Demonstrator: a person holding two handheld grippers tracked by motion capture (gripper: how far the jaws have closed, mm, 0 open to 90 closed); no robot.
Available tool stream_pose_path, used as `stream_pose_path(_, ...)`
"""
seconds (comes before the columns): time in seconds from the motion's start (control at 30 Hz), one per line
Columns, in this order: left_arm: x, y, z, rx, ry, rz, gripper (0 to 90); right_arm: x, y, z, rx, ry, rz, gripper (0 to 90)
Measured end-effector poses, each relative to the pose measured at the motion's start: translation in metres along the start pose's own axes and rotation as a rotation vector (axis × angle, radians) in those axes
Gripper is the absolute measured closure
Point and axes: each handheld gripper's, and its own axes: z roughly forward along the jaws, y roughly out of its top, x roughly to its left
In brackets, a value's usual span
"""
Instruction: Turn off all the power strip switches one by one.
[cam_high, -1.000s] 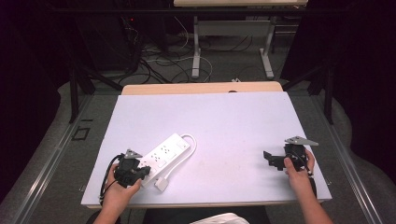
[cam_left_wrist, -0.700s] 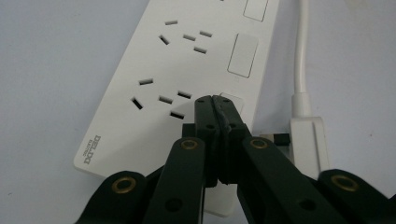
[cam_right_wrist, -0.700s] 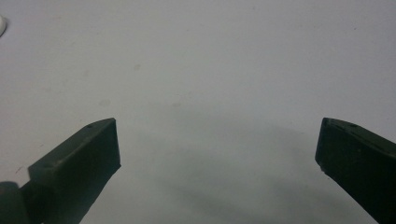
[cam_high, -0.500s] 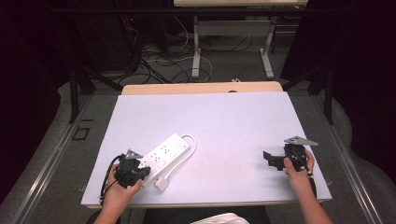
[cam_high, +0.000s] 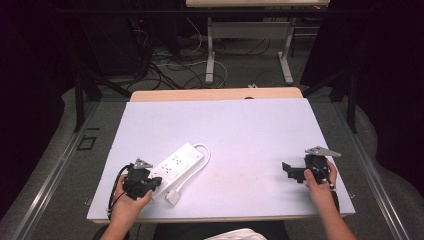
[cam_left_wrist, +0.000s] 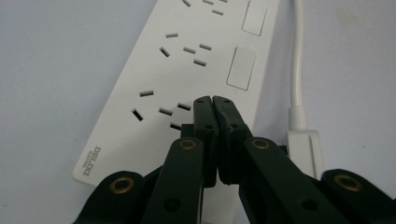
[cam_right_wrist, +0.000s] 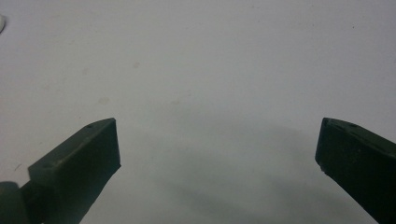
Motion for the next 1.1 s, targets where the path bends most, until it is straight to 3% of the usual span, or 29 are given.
stream_pose_path(0.2, 0.003, 0.005, 0.001, -0.011, -0.008, -0.001, 88.0, 0.0, 0.0, 0.0, 0.0, -0.001, -0.004, 0.0)
stream_pose_path(0.4, 0.009, 0.012, 0.001, -0.049, 0.014, 0.001, 85.0, 0.0, -0.001, 0.0, -0.001, -0.002, -0.006, 0.0)
stream_pose_path(0.67, 0.025, 0.019, 0.0, -0.102, 0.015, -0.055, 79.9, 0.001, -0.002, -0.002, 0.004, -0.004, 0.009, 0.0)
stream_pose_path(0.8, 0.033, 0.02, 0.0, -0.13, 0.008, -0.053, 75.9, 0.0, -0.002, -0.002, 0.003, -0.003, 0.002, 0.0)
stream_pose_path(0.93, 0.04, 0.021, 0.001, -0.157, 0.016, -0.083, 70.5, 0.0, -0.003, -0.002, 0.002, -0.006, 0.002, 0.0)
stream_pose_path(1.1, 0.048, 0.021, 0.002, -0.171, 0.029, -0.092, 66.0, 0.0, -0.003, -0.002, 0.005, -0.005, 0.014, 0.0)
